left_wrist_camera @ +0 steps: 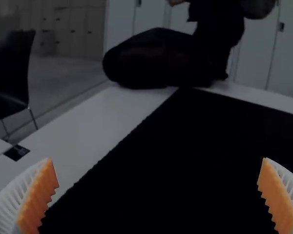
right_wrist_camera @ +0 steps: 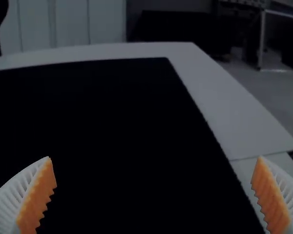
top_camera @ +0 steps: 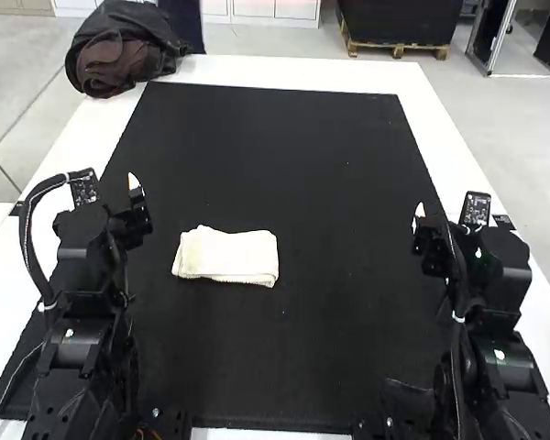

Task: Fold the towel.

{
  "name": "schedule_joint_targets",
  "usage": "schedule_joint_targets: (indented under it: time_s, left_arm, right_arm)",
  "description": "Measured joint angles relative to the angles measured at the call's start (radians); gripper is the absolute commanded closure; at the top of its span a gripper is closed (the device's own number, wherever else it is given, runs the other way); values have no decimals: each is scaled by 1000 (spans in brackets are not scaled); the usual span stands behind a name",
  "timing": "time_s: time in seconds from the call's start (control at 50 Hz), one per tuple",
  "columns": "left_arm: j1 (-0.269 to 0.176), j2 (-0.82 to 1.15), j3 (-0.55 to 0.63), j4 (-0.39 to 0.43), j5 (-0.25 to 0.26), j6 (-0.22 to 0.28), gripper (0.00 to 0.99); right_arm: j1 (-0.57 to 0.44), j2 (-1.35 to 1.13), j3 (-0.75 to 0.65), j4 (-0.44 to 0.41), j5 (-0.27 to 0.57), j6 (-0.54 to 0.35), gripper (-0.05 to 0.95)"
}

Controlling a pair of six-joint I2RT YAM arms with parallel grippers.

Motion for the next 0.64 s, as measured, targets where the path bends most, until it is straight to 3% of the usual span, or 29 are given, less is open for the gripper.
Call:
schedule_joint_targets:
  time_s: [0.16, 0.34, 0.48, 0.56, 0.64]
  left_arm:
    - [-8, 0, 0, -7, 0, 1, 36]
    - [-8, 0, 0, -61, 0, -115, 36]
    - [-8, 0, 0, -24, -1, -148, 36]
    - [-8, 0, 0, 40, -3, -136, 36]
    - [-8, 0, 0, 91, -3, -80, 36]
  right_arm:
    - [0, 0, 0, -11, -39, 0, -20]
    - [0, 0, 0, -13, -55, 0, -20]
    - [0, 0, 0, -13, -56, 0, -20]
    - [0, 0, 0, -13, -58, 0, -20]
    - [0, 0, 0, -13, -58, 0, -20]
